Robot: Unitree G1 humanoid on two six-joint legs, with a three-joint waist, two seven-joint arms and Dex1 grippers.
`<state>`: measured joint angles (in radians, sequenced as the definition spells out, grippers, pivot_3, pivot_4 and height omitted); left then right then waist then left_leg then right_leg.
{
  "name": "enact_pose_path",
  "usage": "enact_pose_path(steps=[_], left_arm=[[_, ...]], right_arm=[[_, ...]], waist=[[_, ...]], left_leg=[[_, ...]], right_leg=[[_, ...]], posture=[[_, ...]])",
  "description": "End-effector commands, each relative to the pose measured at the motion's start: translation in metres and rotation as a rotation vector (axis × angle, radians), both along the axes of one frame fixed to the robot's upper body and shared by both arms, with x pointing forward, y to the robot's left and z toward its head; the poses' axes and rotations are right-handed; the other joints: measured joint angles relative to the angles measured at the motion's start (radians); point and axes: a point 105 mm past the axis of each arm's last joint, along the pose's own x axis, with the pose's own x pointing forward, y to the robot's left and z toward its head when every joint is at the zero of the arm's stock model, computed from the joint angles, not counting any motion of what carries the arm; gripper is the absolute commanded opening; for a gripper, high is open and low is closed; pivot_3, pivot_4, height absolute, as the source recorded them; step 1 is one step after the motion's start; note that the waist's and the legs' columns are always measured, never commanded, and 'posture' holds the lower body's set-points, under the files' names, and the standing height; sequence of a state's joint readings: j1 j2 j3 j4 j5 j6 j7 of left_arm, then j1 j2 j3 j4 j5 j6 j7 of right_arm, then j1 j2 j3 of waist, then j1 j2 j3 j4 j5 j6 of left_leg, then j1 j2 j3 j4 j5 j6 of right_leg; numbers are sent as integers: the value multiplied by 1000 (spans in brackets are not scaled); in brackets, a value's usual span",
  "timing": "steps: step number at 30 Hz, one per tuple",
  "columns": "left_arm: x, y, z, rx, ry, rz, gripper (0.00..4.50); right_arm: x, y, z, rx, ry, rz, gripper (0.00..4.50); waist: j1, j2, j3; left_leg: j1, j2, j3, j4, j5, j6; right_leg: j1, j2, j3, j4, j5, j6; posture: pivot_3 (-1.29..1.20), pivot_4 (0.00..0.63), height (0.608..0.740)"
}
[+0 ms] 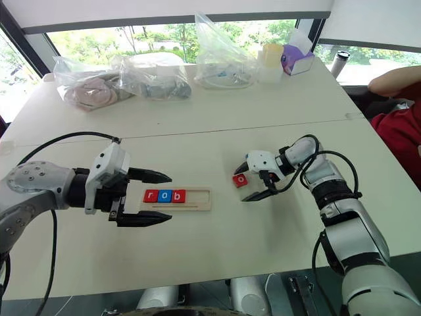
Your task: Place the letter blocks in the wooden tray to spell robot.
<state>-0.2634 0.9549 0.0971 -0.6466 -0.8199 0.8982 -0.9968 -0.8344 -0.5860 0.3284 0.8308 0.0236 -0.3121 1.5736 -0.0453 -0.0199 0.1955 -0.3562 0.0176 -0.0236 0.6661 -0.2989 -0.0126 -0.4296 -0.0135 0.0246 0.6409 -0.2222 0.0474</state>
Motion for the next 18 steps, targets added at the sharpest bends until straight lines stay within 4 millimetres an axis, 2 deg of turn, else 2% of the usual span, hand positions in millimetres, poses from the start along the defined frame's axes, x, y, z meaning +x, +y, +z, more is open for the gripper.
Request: enact_pose_path(steps=[1, 5, 7, 9, 12, 15, 18], left_arm=[[0, 5, 5, 6, -31, 25, 4500], [3, 10, 3, 19, -33, 46, 4500], [5, 14, 2, 34, -34, 57, 4500], [8, 21, 0, 49, -35, 77, 4500], [12, 33, 0, 51, -19, 114, 4500], [10, 47, -9, 103, 10, 134, 4500], [3, 54, -18, 142, 35, 132, 4500]], right_arm=[[8, 4, 5, 20, -3, -10, 3200], [14, 10, 9, 76, 17, -49, 1179], [14, 13, 13, 105, 14, -62, 1154], [10, 28, 27, 185, 44, -69, 1154], [-18, 59, 48, 314, 111, -45, 1154], [-44, 79, 33, 245, 48, -29, 1154], [-46, 102, 23, 220, -23, -137, 1154]], waist=[[-2, 0, 0], [0, 0, 0], [0, 0, 0], [1, 0, 0], [1, 1, 0], [3, 1, 0], [1, 1, 0]], left_leg=[[1, 0, 0, 0, 0, 0], [1, 0, 0, 0, 0, 0], [1, 0, 0, 0, 0, 0], [1, 0, 0, 0, 0, 0], [0, 1, -2, 0, 0, 0], [0, 1, -4, -1, 0, 0], [0, 1, -4, -3, 0, 0]], right_leg=[[0, 0, 0, 0, 0, 0], [0, 0, 0, 2, 0, 0], [0, 0, 0, 3, 0, 0], [0, 0, 0, 3, 0, 0], [-1, 0, 0, 4, 0, 0], [-3, 0, -1, 6, -1, 1], [-4, 1, -2, 6, -4, -1]], posture=[[0, 150, 740], [0, 150, 740], [0, 150, 740], [0, 150, 740], [0, 150, 740], [0, 150, 740], [0, 150, 740]])
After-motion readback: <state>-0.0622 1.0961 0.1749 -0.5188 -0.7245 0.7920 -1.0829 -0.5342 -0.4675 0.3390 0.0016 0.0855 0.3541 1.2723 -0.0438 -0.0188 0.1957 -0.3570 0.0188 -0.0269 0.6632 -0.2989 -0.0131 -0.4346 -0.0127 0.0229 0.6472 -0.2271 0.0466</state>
